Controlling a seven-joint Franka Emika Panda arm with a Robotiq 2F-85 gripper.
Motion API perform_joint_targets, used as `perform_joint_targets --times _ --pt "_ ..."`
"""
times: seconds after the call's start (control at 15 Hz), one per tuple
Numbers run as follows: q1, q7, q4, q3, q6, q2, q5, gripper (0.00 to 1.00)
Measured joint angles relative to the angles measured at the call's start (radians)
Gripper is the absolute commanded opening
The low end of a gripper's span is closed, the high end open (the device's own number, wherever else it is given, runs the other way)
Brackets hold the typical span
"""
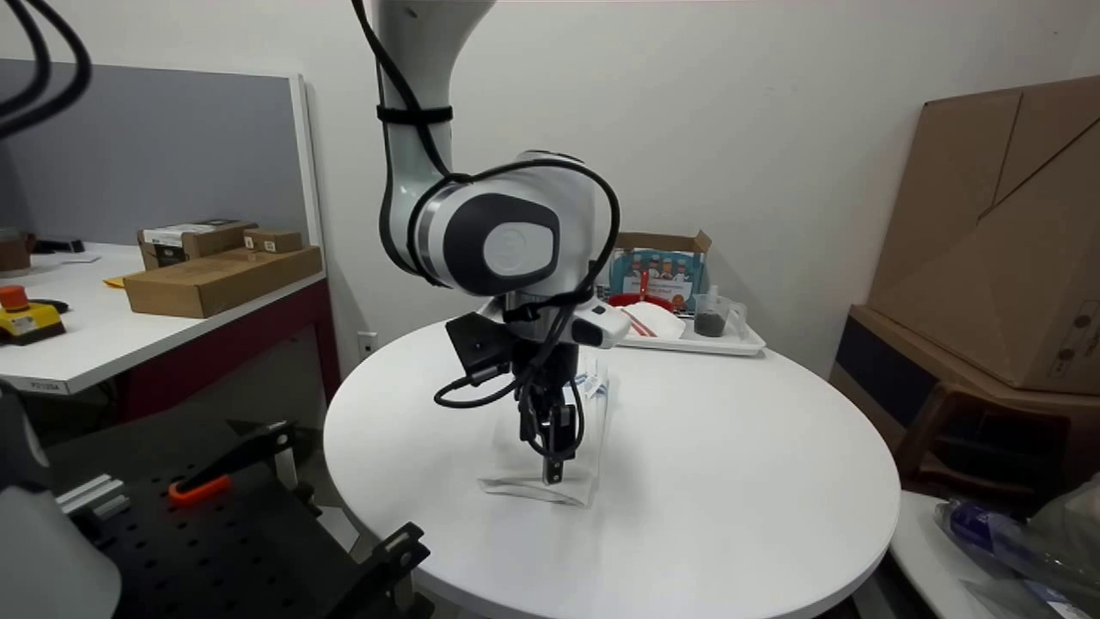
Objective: Fold the towel
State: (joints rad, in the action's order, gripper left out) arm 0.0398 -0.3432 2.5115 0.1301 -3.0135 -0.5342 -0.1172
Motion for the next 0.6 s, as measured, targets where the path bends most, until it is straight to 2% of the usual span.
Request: perform_joint_targets --times 0.4,0.47,0.53,0.6 --pt "0.004 -0.01 -0.044 0.008 0.0 -0.095 -0.033 1.0" --pt "0.004 -0.01 -0.05 0.007 0.0 -0.108 -0.037 0.95" --pt "0.004 -0.01 -0.056 0.006 0.0 -0.118 -0.039 0.74" --pt "0.004 -0.01 -0.061 0.004 -0.001 -0.127 -0.041 0.7"
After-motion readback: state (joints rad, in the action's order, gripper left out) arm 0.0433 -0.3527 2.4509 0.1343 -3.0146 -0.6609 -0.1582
